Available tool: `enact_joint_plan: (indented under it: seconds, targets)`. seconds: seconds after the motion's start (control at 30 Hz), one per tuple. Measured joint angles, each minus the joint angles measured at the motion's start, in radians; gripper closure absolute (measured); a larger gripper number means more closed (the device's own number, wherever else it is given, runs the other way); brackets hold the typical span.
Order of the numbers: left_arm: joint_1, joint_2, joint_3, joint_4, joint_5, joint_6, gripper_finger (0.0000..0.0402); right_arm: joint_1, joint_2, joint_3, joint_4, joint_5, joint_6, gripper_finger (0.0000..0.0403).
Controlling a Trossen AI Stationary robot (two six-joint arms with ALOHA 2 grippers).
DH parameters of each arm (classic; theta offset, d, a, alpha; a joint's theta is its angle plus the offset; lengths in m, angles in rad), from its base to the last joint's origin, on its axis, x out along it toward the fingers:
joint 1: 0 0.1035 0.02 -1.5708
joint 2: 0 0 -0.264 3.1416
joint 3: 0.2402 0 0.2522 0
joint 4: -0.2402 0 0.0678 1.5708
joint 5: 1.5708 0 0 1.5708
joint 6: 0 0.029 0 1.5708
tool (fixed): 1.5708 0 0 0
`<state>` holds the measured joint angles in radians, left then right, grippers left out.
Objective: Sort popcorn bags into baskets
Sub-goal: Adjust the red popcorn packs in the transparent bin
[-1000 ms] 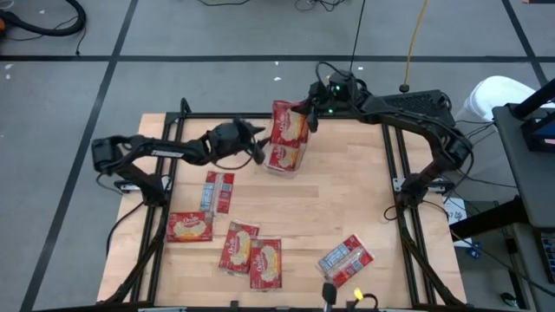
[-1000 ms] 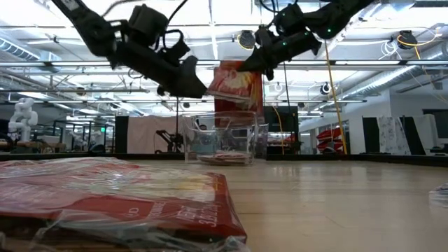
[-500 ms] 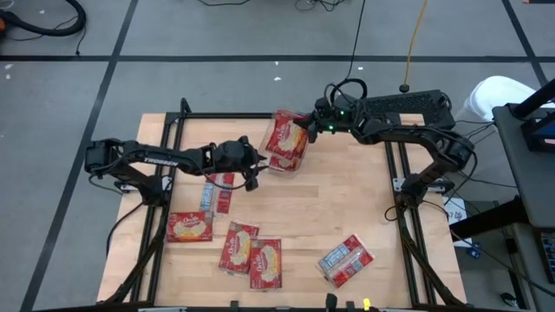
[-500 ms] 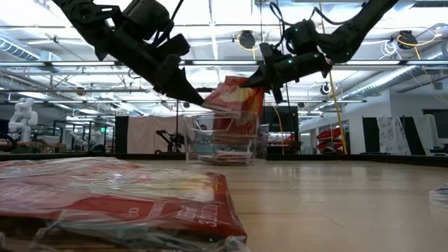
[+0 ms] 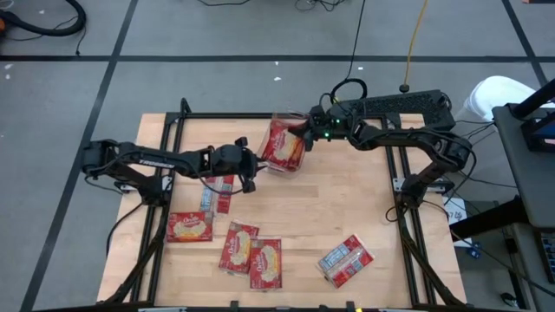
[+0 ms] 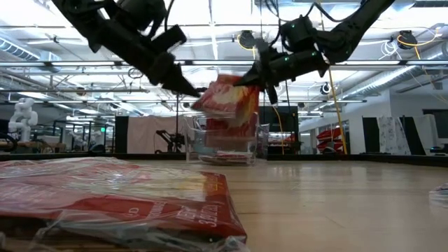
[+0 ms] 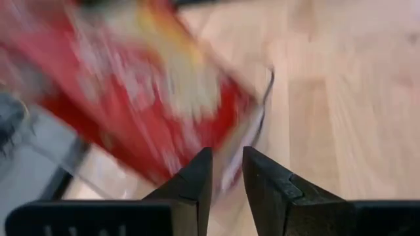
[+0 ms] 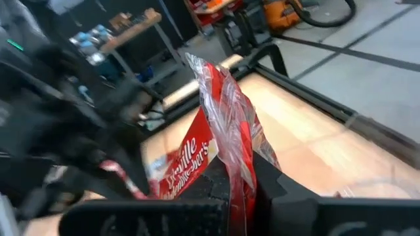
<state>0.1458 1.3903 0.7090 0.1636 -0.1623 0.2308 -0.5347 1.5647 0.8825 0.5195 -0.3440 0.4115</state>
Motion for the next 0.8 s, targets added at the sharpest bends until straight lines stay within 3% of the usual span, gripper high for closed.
enact_joint_plan:
  seconds: [0.33, 0.8]
  targets:
    - [-0.003, -0.016, 0.001, -0.014, 0.002, 0.03, 0.0312, -0.001, 0.103, 0.003, 0.053, 0.036, 0.04, 0.0381]
    - [-0.002, -0.015, 0.001, -0.033, 0.004, 0.005, 0.0312, -0.094, 0.101, 0.001, -0.03, 0.083, -0.202, 0.0235]
